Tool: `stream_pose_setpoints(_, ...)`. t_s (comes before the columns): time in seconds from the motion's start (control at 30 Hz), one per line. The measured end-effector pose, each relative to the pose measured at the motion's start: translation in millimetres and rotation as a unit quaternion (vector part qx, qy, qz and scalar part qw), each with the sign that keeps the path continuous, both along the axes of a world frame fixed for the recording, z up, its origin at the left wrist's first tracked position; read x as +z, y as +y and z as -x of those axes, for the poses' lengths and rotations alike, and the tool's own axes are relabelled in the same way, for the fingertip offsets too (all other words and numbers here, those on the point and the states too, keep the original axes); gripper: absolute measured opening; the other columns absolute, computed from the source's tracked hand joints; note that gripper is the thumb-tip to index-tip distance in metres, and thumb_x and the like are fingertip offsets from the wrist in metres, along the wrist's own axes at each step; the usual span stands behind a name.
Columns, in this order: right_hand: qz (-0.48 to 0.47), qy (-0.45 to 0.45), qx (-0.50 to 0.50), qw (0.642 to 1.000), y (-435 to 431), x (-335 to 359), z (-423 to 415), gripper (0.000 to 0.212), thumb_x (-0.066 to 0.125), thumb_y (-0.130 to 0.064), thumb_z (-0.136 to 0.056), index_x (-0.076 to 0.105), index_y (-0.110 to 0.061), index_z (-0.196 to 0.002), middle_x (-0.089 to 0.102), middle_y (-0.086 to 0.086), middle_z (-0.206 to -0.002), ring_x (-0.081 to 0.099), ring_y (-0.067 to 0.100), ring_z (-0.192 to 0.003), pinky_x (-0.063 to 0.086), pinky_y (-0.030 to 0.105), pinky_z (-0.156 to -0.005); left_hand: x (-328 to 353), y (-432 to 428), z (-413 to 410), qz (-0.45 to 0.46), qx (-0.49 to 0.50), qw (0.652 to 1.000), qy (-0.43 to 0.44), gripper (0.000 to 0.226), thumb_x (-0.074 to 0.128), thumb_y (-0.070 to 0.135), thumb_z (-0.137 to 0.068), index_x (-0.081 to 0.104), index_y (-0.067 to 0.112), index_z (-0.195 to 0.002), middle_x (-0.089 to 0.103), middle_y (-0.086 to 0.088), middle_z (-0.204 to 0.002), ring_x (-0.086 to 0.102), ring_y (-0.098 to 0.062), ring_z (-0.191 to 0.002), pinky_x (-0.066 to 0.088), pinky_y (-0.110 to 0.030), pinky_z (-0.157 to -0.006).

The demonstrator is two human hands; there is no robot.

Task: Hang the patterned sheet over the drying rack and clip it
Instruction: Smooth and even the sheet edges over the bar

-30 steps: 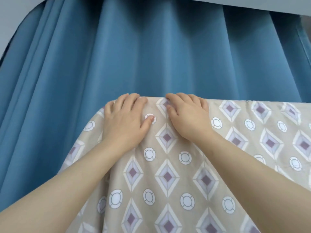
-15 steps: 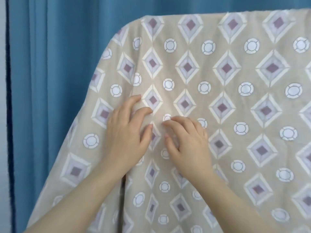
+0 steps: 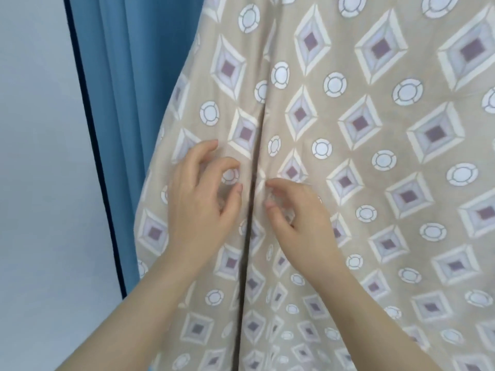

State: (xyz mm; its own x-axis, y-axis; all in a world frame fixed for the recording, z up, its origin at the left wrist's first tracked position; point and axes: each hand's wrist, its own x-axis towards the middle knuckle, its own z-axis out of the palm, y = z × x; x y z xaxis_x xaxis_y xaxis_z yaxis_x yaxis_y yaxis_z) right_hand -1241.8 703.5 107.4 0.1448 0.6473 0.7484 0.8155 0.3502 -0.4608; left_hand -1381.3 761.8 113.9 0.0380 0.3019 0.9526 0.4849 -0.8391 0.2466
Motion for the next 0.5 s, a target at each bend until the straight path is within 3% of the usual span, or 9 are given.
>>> stream_pose_setpoints(0.13, 0.047, 0.086, 0.046, 0.994, 0.6, -9.8, 21.5, 0.021, 0.054, -0.021, -0.092, 0.059, -0.030, -0.111, 0.056, -0.017, -0.091, 0.050, -0.002, -0.080, 0.037, 0.004, -0.071, -20.2, 5.8, 30.6, 0.044, 0.052, 0.997, -0.031, 0.033, 0.058, 0.029, -0.075, 0.052, 0.025, -0.107, 0.049, -0.004, -0.127, 0.042, -0.019, -0.118, 0.027, -0.028, -0.100)
stream_pose_setpoints(0.3, 0.036, 0.141, 0.041, 0.988, 12.9, -25.7, 67.2, 0.029, 0.055, -0.044, -0.079, 0.049, -0.045, -0.106, 0.054, -0.018, -0.092, 0.053, 0.003, -0.082, 0.038, 0.006, -0.073, -32.0, 23.1, 69.7, 0.169, 0.086, 0.976, -0.110, 0.074, 0.061, 0.052, -0.062, 0.042, 0.022, -0.127, 0.037, -0.005, -0.140, 0.032, -0.022, -0.131, 0.022, -0.033, -0.103)
stream_pose_setpoints(0.4, 0.049, 0.152, 0.023, 0.987, 27.2, -33.7, 89.3, 0.041, 0.065, -0.042, -0.076, 0.043, -0.043, -0.112, 0.050, -0.019, -0.098, 0.053, 0.003, -0.087, 0.042, 0.014, -0.079, -32.3, 36.1, 88.0, 0.265, -0.051, 0.954, -0.132, 0.097, 0.073, 0.052, -0.055, 0.027, 0.028, -0.138, 0.027, 0.004, -0.145, 0.024, -0.011, -0.137, 0.024, -0.031, -0.110)
stream_pose_setpoints(0.5, 0.048, 0.178, -0.011, 0.983, 37.2, -41.2, 103.2, 0.052, 0.067, -0.037, -0.074, 0.038, -0.041, -0.117, 0.049, -0.012, -0.101, 0.052, 0.012, -0.096, 0.047, 0.031, -0.085, -31.6, 38.9, 95.8, 0.370, -0.187, 0.897, -0.155, 0.091, 0.081, 0.035, -0.060, 0.030, 0.035, -0.135, 0.048, 0.021, -0.128, 0.050, 0.004, -0.116, 0.044, -0.027, -0.097)
